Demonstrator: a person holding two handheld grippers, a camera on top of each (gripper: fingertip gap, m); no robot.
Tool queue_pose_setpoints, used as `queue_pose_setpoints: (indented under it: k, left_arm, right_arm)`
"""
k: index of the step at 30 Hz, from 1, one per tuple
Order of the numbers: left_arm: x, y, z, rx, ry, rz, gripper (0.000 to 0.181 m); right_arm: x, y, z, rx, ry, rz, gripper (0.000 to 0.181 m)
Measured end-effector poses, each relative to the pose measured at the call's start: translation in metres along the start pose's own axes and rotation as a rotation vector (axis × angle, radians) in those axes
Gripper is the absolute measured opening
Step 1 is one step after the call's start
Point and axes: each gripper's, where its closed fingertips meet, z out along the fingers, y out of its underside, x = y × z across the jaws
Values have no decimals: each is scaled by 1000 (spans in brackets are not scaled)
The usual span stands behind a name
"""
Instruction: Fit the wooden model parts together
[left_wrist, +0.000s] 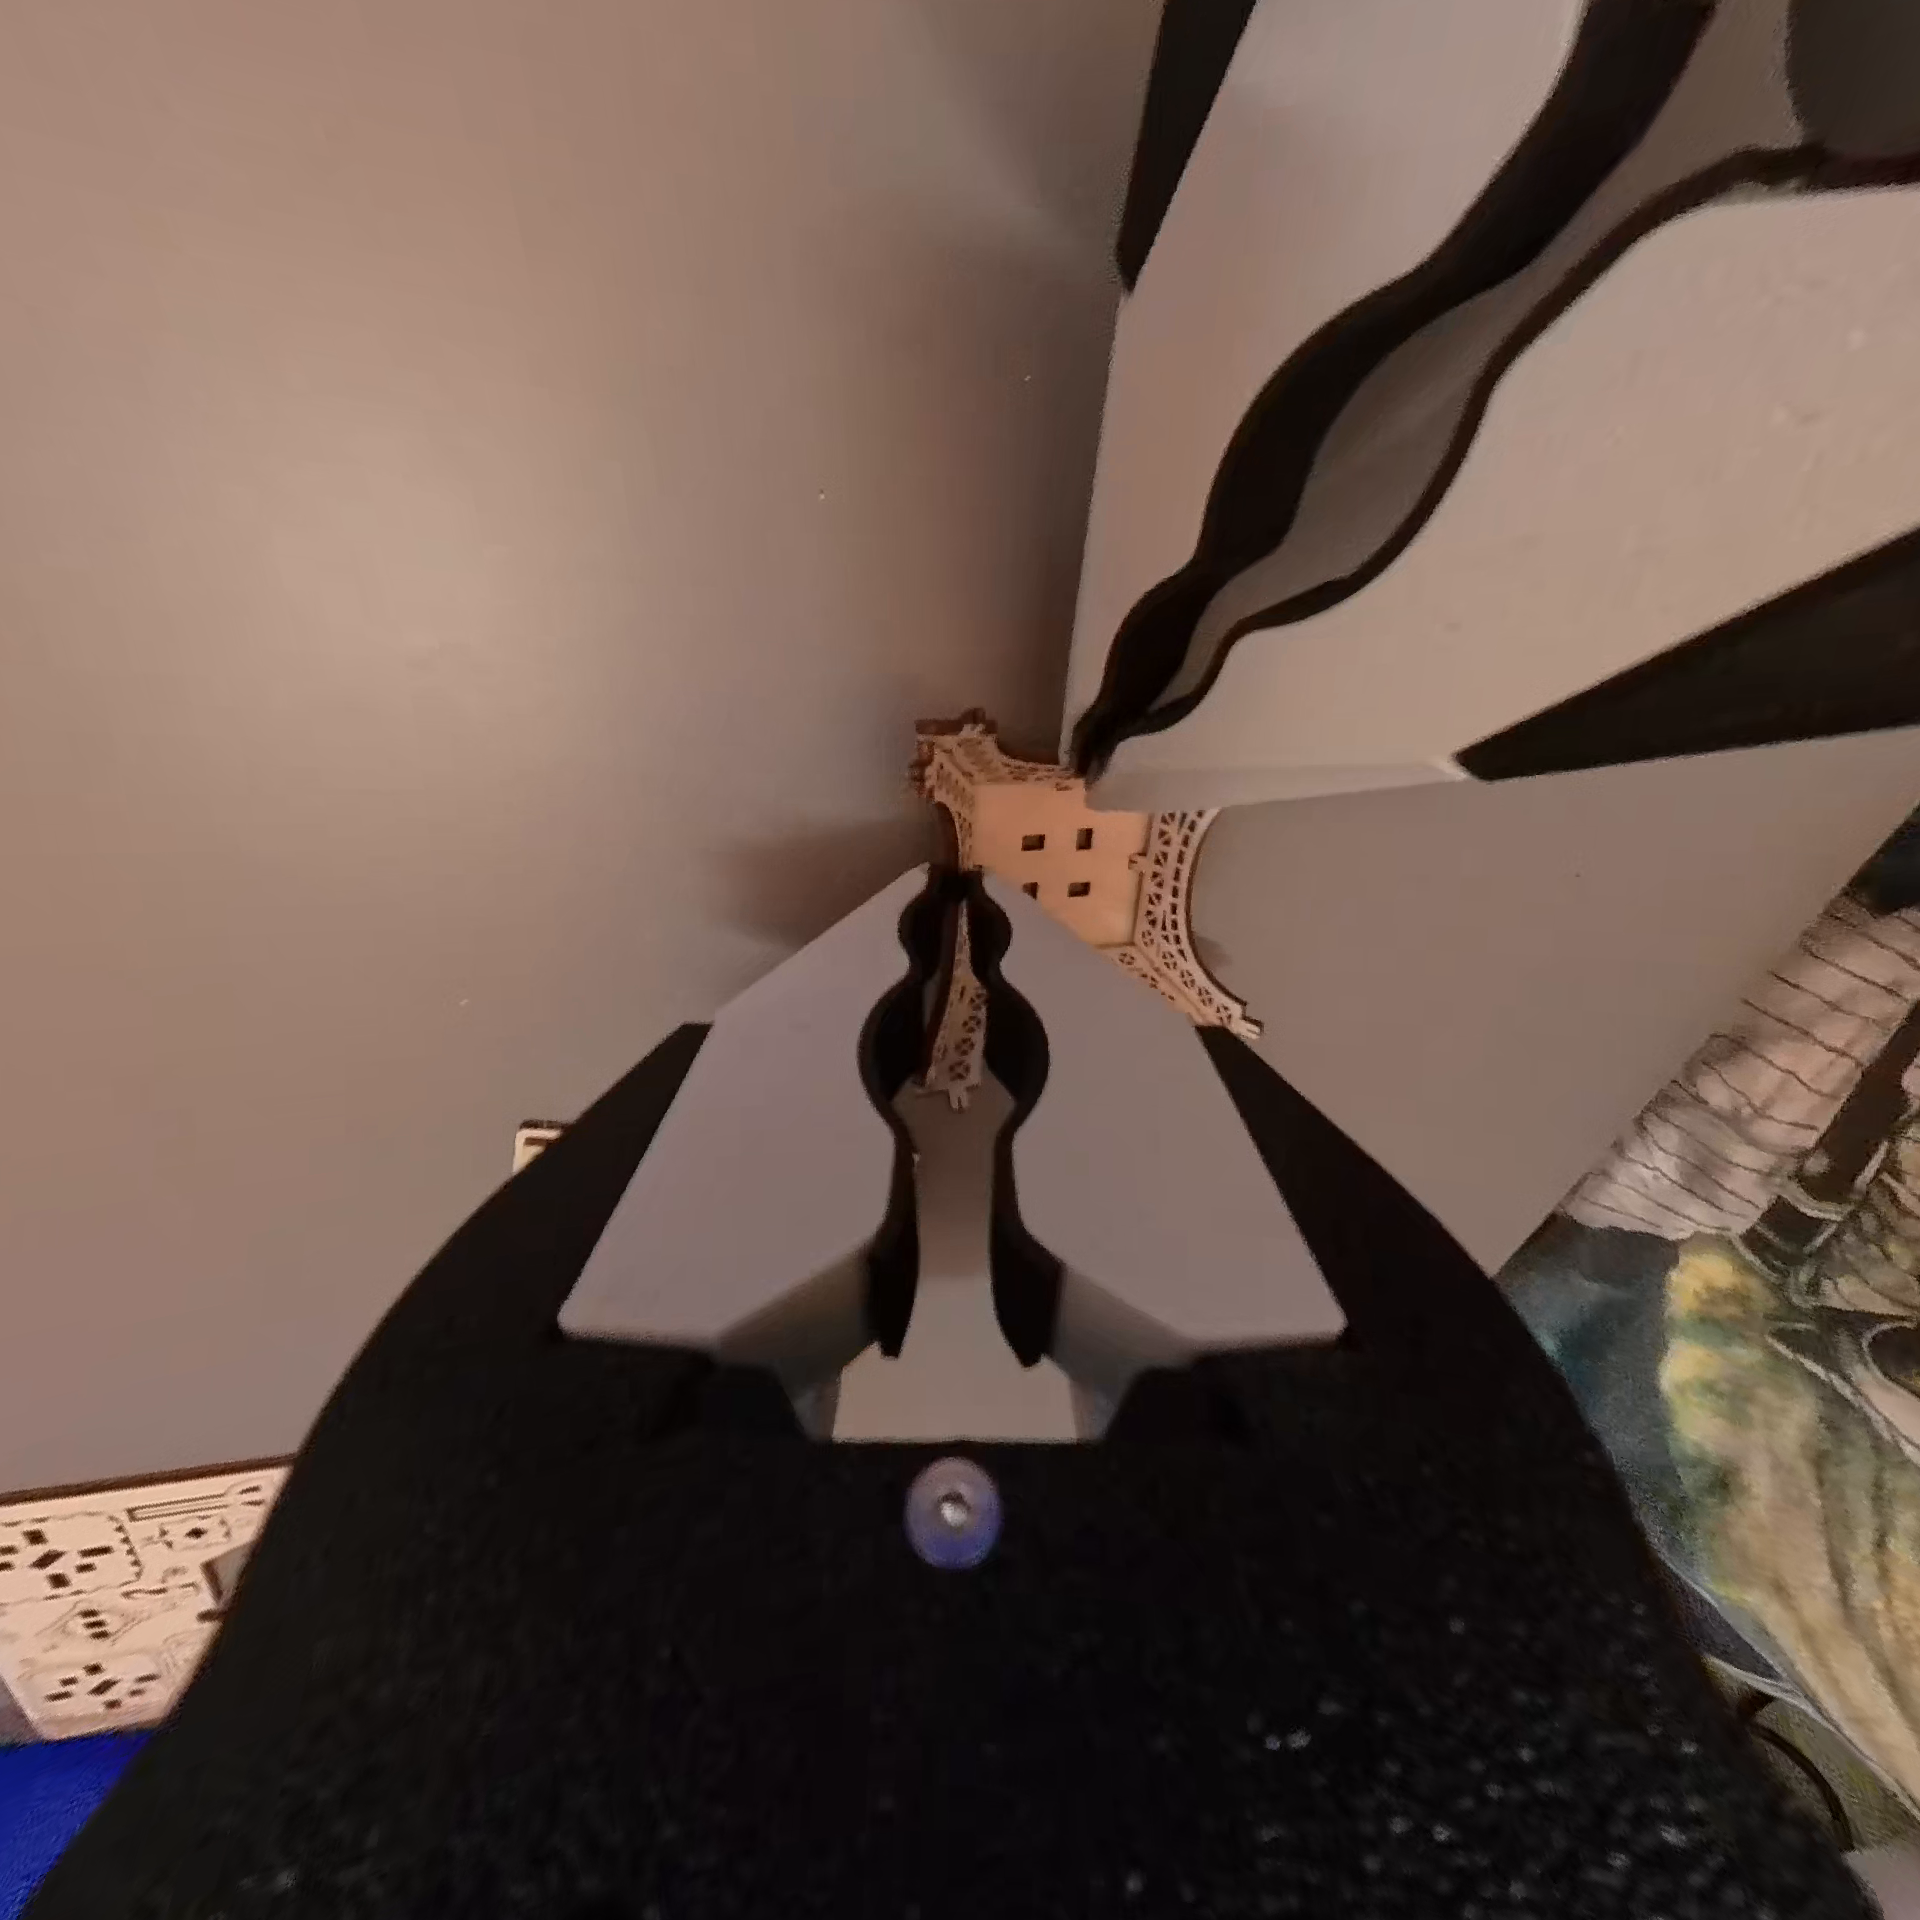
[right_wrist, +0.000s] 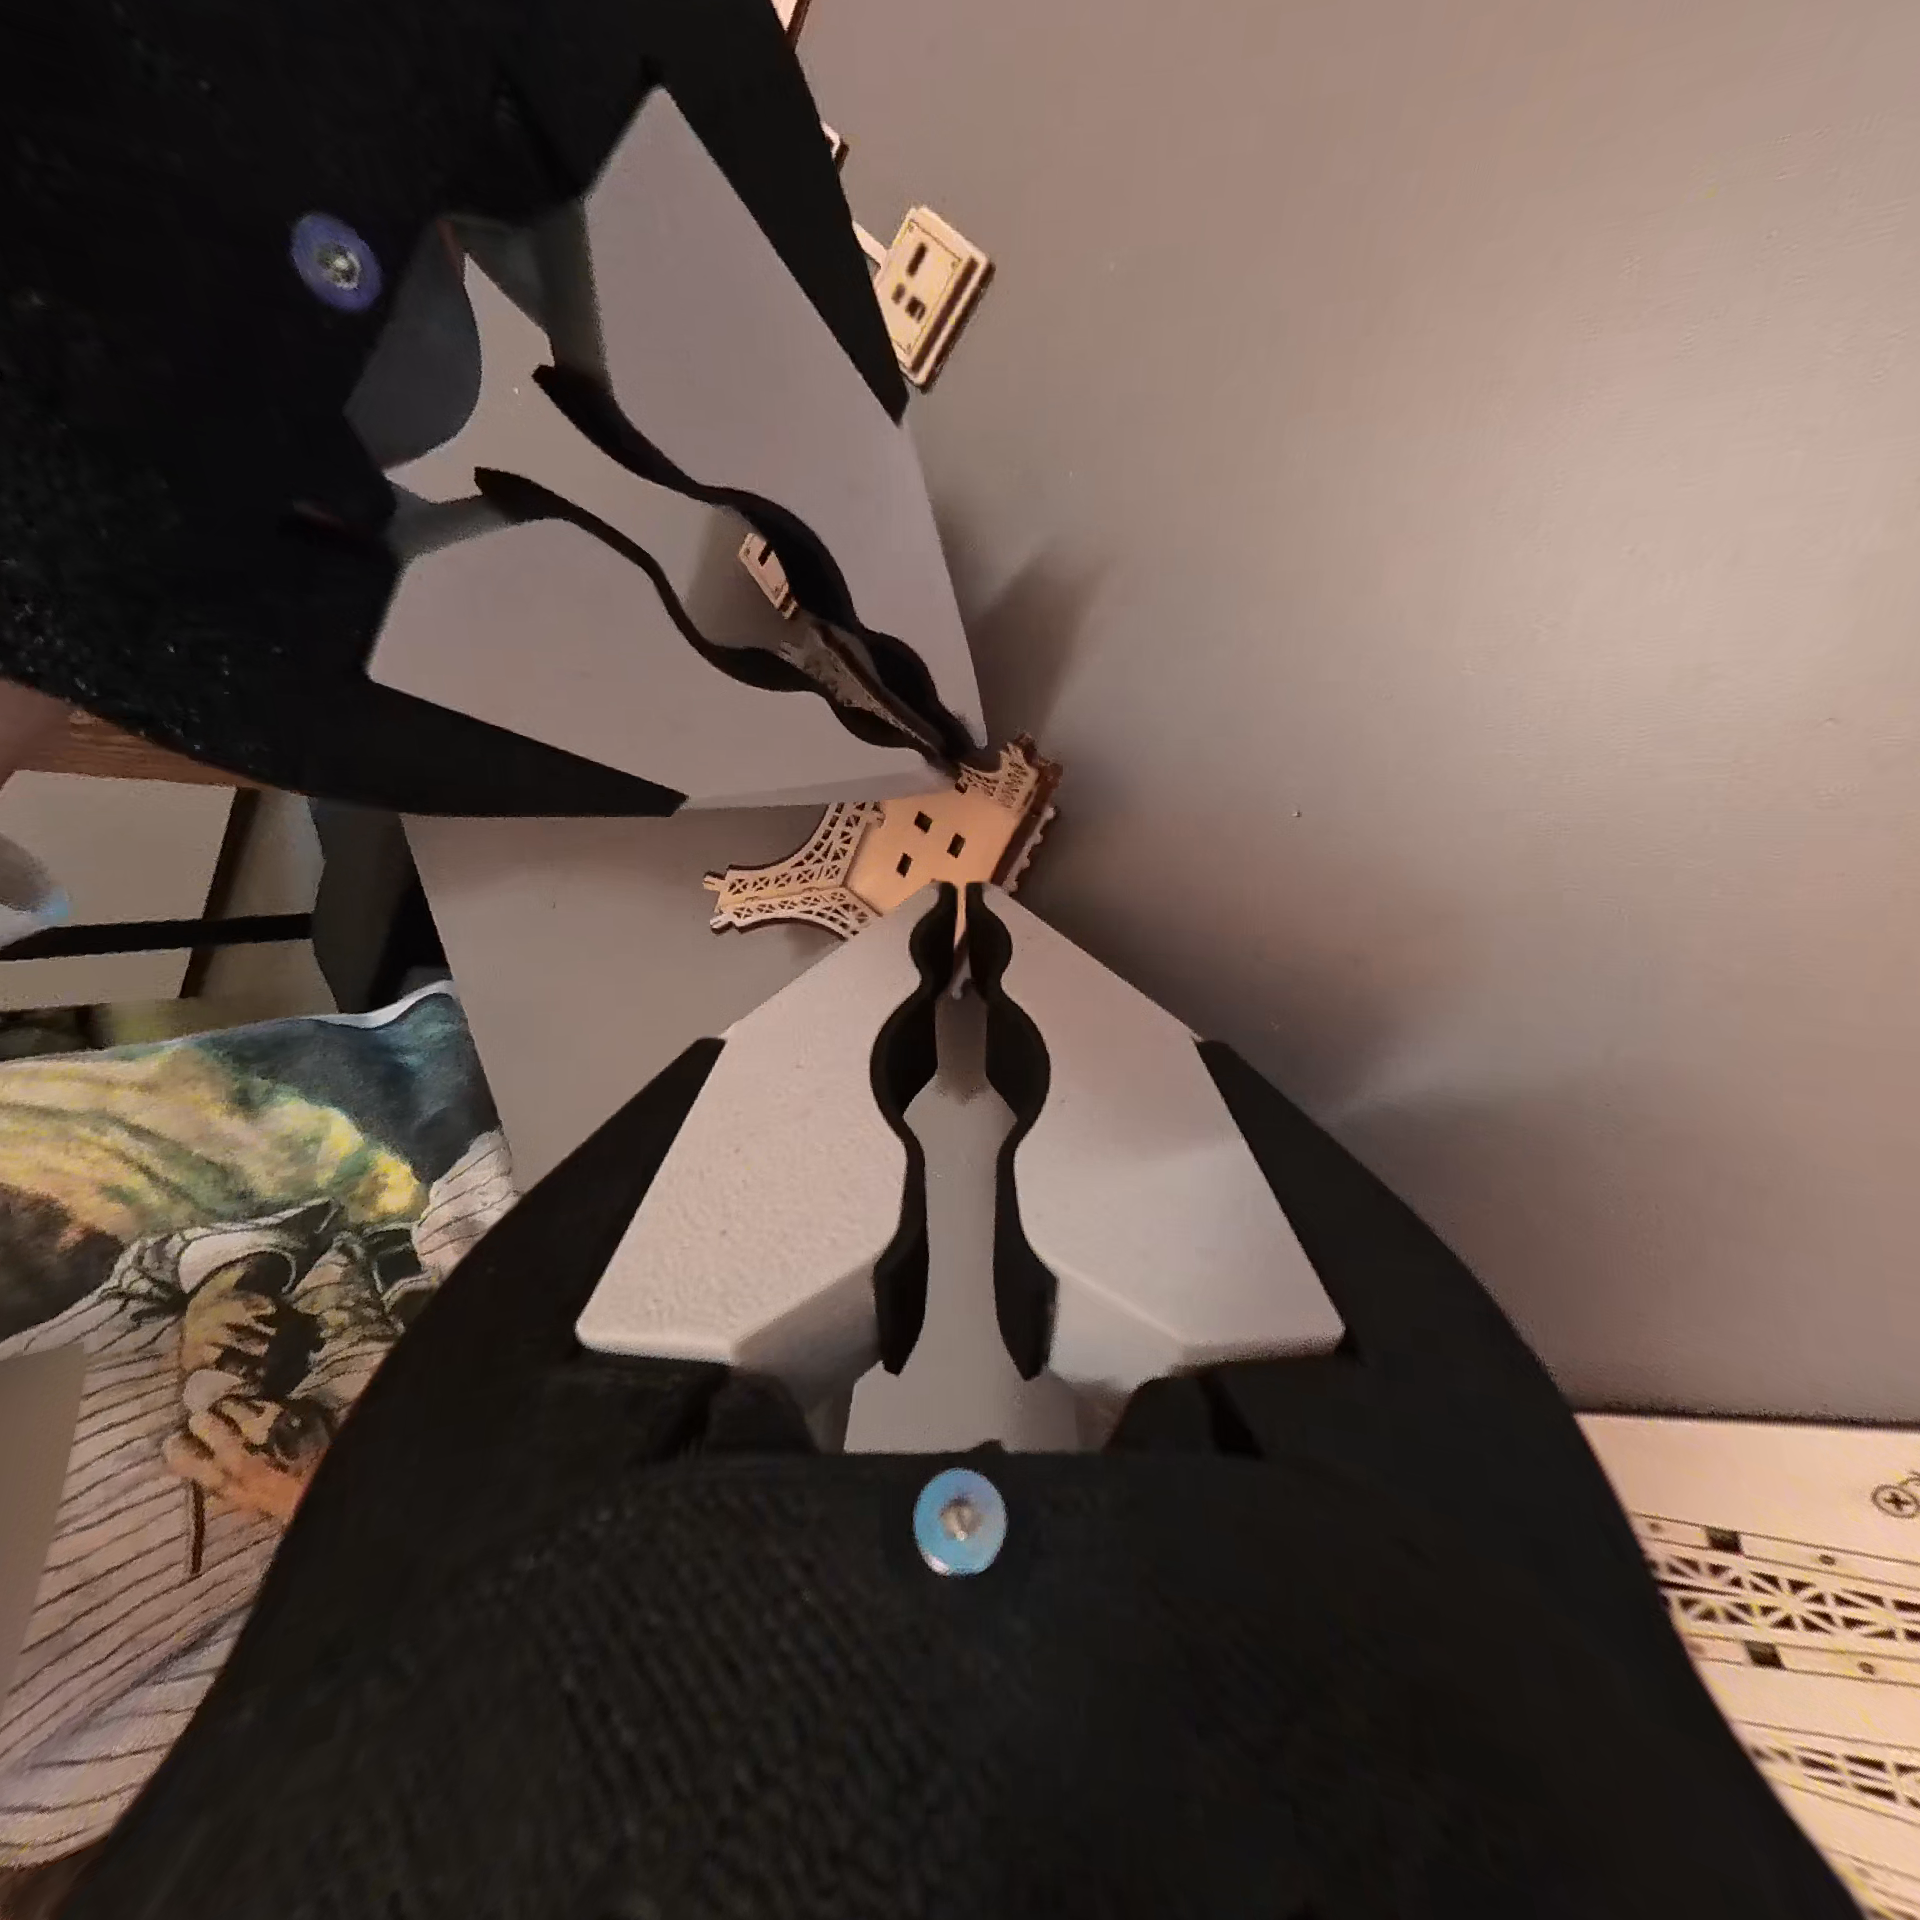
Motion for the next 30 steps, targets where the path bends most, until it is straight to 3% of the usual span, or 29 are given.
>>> queue_pose_setpoints:
  k: [5, 10, 14, 17, 20, 23, 30]
  left_arm:
    - [0, 0, 0, 37, 5, -65, 0]
    - [1, -3, 0, 107, 26, -155, 0]
    - [0, -3, 0, 174, 50, -213, 0]
    - [0, -4, 0, 217, 68, -249, 0]
    - [0, -5, 0, 238, 75, -265, 0]
    - [1, -7, 1, 254, 80, -272, 0]
    - [-3, -6, -1, 252, 35, -206, 4]
  right_arm:
    - [2, 0, -4, 41, 66, 24, 17]
    - [7, 0, 2, 33, 122, 59, 21]
    - [17, -3, 9, -5, 187, 80, 2]
    - [16, -4, 7, -2, 206, 96, 1]
    - [11, -3, 7, 8, 215, 91, 13]
    - [17, -1, 4, 17, 274, 90, 2]
    - [19, -6, 6, 59, 262, 27, 1]
